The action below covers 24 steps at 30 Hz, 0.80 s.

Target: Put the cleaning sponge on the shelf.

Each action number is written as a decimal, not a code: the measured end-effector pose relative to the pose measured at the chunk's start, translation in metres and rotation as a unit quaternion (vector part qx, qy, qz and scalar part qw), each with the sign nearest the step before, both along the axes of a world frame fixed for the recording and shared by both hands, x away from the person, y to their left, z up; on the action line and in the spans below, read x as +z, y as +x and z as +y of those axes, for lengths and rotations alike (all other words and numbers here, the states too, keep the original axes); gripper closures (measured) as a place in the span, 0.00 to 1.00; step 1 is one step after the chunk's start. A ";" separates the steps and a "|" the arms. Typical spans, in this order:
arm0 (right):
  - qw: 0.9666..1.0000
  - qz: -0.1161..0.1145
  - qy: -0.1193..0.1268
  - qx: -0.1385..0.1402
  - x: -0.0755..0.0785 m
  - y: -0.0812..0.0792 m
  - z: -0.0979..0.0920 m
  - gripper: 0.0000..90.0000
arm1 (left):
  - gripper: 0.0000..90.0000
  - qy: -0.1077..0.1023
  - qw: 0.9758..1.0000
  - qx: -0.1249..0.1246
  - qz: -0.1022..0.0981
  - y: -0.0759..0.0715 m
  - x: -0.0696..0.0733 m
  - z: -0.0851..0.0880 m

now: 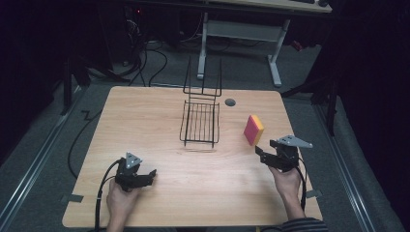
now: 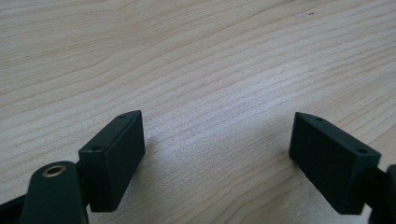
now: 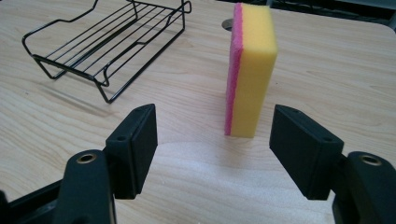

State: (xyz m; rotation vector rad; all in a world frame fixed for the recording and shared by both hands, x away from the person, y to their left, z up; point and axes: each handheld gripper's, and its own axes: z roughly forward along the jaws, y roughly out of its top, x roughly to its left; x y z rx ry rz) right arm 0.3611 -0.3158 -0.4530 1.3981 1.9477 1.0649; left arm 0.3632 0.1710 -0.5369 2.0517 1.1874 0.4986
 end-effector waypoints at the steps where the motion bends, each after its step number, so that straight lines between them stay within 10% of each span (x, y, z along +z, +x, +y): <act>1: 1.000 0.001 0.001 -0.001 0.001 0.001 -0.001 0.36 | 0.21 0.000 1.000 0.000 0.000 0.000 0.000 0.000; 24: 1.000 0.003 0.012 -0.022 0.006 0.034 -0.004 0.34 | 0.21 0.000 1.000 0.000 0.000 0.000 0.000 0.000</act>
